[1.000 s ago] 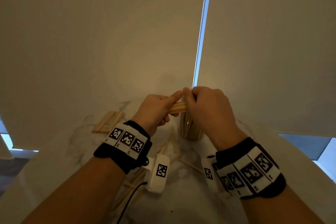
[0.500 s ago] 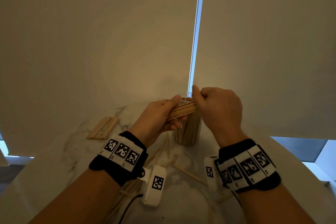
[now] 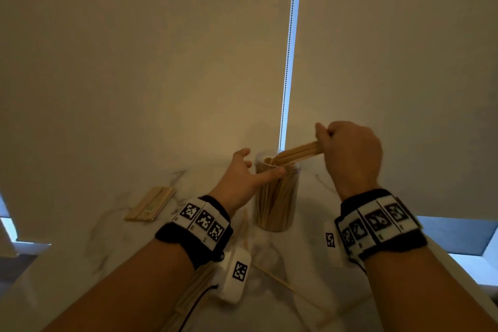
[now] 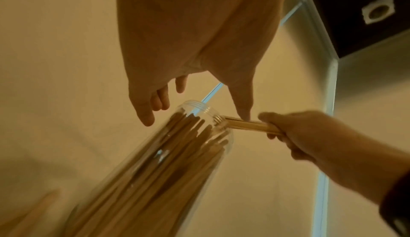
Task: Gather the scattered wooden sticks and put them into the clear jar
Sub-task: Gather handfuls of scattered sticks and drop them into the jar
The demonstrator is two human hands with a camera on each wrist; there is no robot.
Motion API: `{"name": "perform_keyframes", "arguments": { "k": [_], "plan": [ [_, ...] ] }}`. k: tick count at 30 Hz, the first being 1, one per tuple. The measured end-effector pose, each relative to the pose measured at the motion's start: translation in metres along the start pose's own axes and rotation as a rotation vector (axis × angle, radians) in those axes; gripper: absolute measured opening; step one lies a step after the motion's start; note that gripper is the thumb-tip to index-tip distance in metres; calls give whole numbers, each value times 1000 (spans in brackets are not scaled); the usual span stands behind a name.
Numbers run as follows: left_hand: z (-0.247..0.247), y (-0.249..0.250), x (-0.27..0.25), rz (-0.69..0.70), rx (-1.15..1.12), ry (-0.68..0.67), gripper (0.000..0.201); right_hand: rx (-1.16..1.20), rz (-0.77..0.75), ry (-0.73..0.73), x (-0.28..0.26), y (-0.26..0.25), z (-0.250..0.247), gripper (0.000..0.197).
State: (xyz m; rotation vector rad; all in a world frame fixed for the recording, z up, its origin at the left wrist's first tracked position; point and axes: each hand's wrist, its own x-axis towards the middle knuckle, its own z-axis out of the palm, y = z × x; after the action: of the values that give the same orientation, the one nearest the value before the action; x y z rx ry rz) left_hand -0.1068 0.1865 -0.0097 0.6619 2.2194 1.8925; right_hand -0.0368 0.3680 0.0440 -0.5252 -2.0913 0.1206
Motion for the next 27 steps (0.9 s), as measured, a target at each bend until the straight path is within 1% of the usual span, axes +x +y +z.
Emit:
{"name": "perform_keyframes", "arguments": {
  "k": [2,3,5,7,8,11,13,14,16,17,18,19,20,21,22,24,25,27],
  "plan": [
    [5,9,14,64,104,-44,127,-110,-154,-116,15,-12,6,46],
    [7,14,21,95,175,-69,133,-163,-241,-168,22,-18,9,42],
    [10,20,35,122,276,-136,137,-241,-409,-275,32,-30,14,37],
    [11,18,49,102,303,-206,134,-283,-561,-363,40,-39,18,35],
    [11,14,55,96,322,-227,128,-292,-615,-403,43,-42,20,36],
    [10,-1,68,93,332,-238,99,-321,-710,-481,47,-52,27,40],
    [9,-4,69,105,308,-253,82,-362,-719,-485,46,-59,32,34],
    [9,-4,68,111,307,-256,85,-372,-700,-478,46,-63,32,31],
    [8,-4,64,118,301,-244,108,-389,-645,-460,46,-67,31,28],
    [9,-5,64,124,292,-237,112,-395,-621,-448,45,-68,32,29],
    [9,-7,64,126,279,-235,107,-390,-603,-453,44,-68,34,30],
    [9,-8,64,124,263,-236,95,-380,-592,-496,42,-69,39,29],
    [9,-9,65,127,251,-240,82,-374,-578,-569,39,-70,44,29],
    [9,-10,66,135,252,-239,74,-368,-557,-657,36,-72,49,28],
    [8,-9,66,144,260,-238,71,-355,-522,-756,35,-73,52,28],
    [8,-11,67,153,260,-228,77,-300,-438,-915,39,-73,49,29],
    [8,-14,69,150,249,-227,81,-276,-418,-953,44,-72,44,29],
    [9,-18,71,156,225,-218,80,-154,-350,-958,51,-66,38,22]
  ]
}}
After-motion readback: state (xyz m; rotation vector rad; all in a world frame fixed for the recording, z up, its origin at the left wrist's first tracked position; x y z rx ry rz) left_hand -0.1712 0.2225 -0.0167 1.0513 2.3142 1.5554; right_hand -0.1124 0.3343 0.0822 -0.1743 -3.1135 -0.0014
